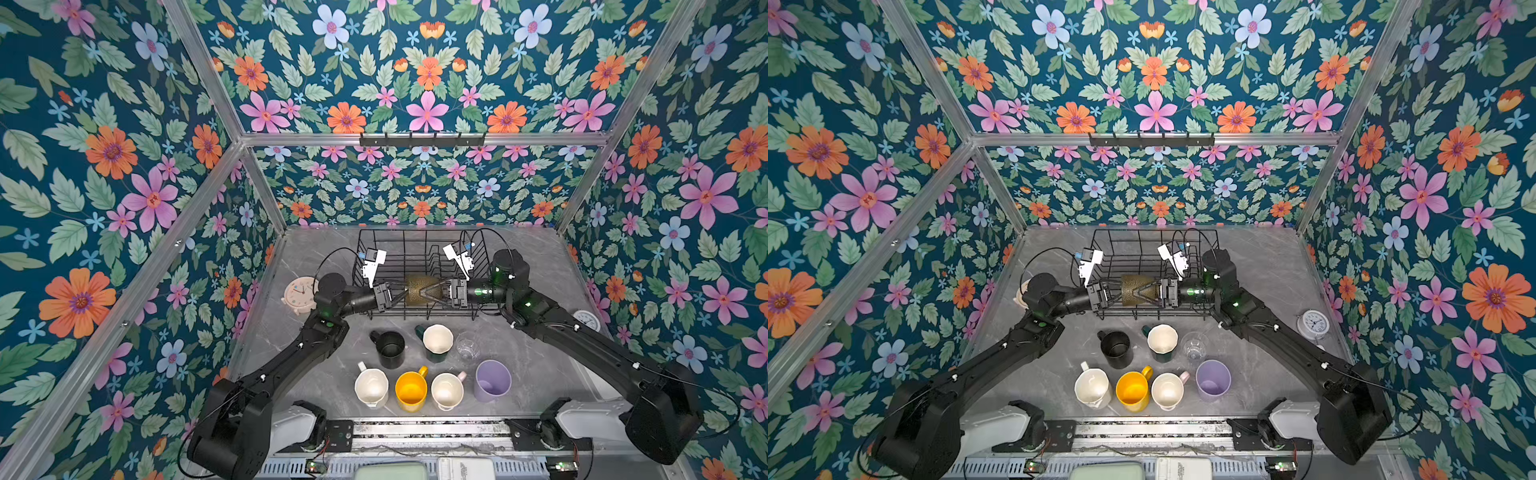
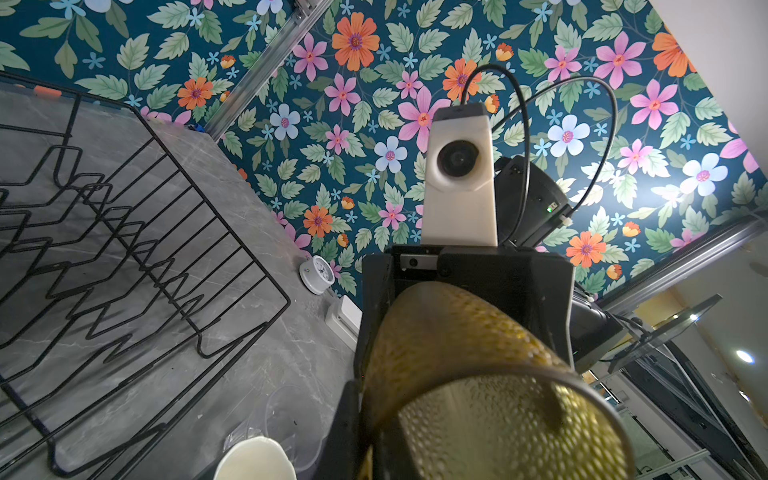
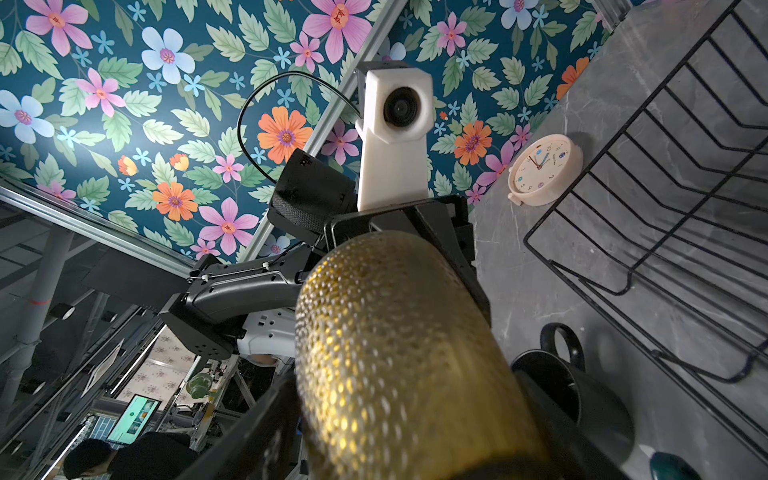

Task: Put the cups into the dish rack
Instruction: 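Grasp the olive glass with the right gripper, then open the left gripper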

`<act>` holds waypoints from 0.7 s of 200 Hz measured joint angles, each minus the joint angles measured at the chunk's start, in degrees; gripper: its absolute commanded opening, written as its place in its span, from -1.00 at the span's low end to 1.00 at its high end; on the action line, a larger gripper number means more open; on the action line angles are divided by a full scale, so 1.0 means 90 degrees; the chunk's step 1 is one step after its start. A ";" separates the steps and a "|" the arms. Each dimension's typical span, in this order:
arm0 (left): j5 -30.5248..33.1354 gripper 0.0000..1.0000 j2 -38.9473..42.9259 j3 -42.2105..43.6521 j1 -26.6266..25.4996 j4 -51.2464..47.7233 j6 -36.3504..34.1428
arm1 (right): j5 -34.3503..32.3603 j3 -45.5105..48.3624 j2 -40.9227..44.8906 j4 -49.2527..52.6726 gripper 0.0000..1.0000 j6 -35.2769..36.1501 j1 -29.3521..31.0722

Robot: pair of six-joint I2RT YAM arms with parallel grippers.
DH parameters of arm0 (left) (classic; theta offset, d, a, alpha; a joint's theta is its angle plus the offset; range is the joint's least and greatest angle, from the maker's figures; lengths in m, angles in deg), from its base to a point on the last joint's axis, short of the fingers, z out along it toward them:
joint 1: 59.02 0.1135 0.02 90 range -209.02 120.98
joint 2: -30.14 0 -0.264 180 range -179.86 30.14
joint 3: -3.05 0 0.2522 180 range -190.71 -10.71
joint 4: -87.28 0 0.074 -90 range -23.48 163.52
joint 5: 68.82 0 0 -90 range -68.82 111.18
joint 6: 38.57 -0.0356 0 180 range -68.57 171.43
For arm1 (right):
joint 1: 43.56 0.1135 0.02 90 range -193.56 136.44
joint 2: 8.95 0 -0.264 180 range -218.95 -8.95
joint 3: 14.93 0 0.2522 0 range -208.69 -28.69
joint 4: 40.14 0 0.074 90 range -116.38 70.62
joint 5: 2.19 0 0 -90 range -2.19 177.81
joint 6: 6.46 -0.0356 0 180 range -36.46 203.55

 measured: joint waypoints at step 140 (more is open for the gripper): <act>-0.0182 -1.00 -0.0097 0.0019 0.0019 0.0306 0.0104 | 0.0214 0.0000 0.0000 -0.0177 -0.72 -0.0279 -0.0017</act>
